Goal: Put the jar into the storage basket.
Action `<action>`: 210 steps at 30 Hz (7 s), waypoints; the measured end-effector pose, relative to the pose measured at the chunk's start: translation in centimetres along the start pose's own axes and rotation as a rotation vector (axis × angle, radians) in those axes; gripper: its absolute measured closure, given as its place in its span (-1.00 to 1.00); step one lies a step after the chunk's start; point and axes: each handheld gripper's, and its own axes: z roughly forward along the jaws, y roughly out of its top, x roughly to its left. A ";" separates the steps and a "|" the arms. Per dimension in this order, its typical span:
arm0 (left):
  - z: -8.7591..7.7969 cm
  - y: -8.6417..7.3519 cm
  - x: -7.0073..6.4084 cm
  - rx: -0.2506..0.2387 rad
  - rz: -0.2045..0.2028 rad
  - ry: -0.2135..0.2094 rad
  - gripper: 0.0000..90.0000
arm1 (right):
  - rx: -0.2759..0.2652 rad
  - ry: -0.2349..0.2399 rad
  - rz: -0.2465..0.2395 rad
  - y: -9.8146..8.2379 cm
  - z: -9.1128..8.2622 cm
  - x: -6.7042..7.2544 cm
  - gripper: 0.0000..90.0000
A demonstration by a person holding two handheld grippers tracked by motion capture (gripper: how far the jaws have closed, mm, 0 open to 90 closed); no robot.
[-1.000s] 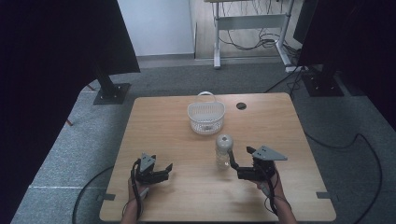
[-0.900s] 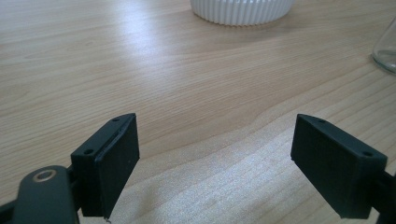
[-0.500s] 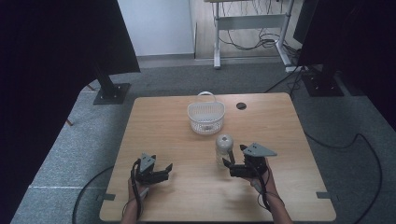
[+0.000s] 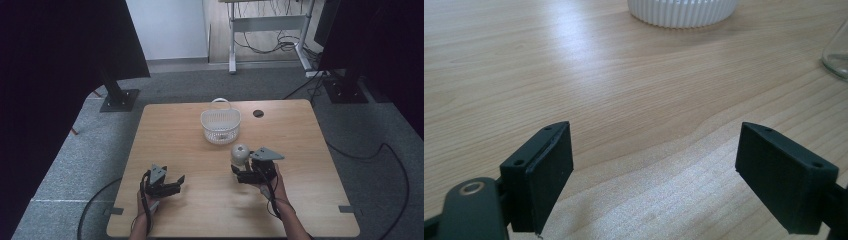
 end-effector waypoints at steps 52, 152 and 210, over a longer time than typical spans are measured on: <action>0.0 0.0 0.2 -0.006 -0.017 -0.002 -0.66 | -0.082 -0.111 -0.027 2.4 0.5 -0.3 -0.41; -0.2 -0.1 0.9 -0.025 -0.057 -0.011 -0.66 | -0.116 -0.189 -0.056 15.4 10.2 -2.7 -0.41; -0.2 -0.1 0.9 -0.025 -0.054 -0.004 -0.66 | 0.025 -0.218 0.057 9.8 16.7 -5.8 -0.42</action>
